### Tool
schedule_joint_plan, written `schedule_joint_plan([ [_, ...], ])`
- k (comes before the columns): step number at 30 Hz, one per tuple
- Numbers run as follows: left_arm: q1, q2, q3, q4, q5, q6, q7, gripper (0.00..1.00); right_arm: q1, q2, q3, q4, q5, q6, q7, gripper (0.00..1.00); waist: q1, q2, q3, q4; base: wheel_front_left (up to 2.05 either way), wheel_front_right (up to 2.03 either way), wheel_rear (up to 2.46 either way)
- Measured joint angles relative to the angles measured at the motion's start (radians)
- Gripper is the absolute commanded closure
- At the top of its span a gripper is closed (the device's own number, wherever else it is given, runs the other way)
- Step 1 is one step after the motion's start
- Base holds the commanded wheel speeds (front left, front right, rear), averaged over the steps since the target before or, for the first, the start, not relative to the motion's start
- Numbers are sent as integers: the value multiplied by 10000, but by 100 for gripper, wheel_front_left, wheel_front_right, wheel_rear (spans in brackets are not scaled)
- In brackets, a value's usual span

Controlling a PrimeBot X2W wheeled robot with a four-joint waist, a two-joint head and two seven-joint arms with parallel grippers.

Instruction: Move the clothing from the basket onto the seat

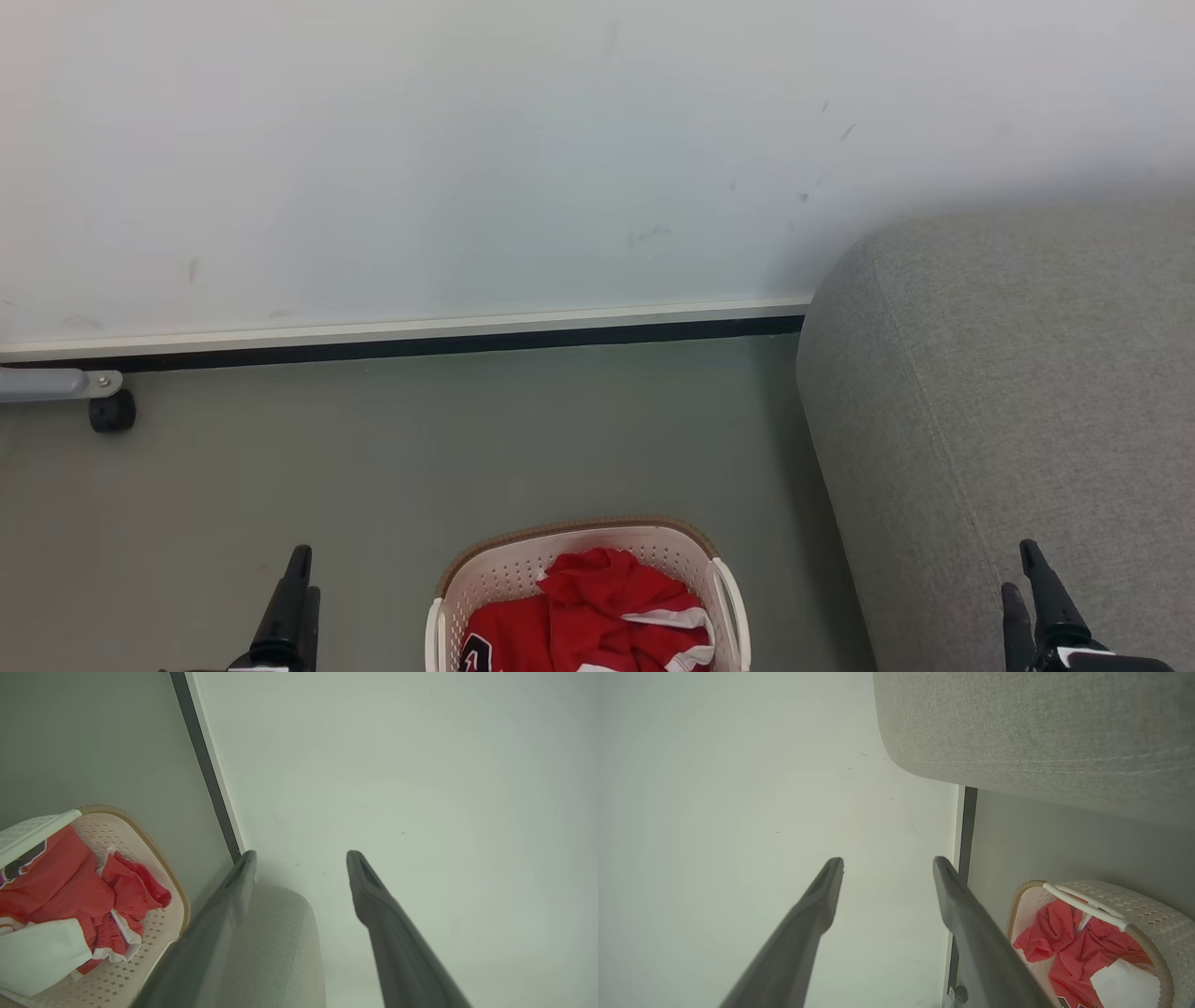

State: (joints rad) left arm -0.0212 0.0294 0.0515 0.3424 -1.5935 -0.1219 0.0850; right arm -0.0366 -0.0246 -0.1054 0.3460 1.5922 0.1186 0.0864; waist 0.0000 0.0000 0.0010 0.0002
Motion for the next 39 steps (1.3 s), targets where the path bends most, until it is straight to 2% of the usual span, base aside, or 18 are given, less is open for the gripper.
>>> schedule_joint_plan([
  [7, -11, 4, -178, -144, 393, 92, -215, 0, 21, -4, 61, -176, -297, -58, -207, 0, 0, 0, -6, 1, 0, 0, 0],
  [14, -115, 10, -322, -416, 1243, 353, -462, 0, 50, -6, 190, -502, -1066, -368, -460, 0, 0, 0, -8, -2, 0, 0, 0],
  [24, -209, 21, -677, -832, 2909, 692, -811, 0, 54, -27, 640, -1024, -2894, -662, -842, 0, 0, 0, 1, -12, 0, 0, 0],
  [39, -325, 305, -1396, -1204, 5839, 1060, -1381, 0, 54, -426, 1492, -1473, -5685, -1060, -1411, 0, 0, 0, -26, -15, 0, 0, 0],
])
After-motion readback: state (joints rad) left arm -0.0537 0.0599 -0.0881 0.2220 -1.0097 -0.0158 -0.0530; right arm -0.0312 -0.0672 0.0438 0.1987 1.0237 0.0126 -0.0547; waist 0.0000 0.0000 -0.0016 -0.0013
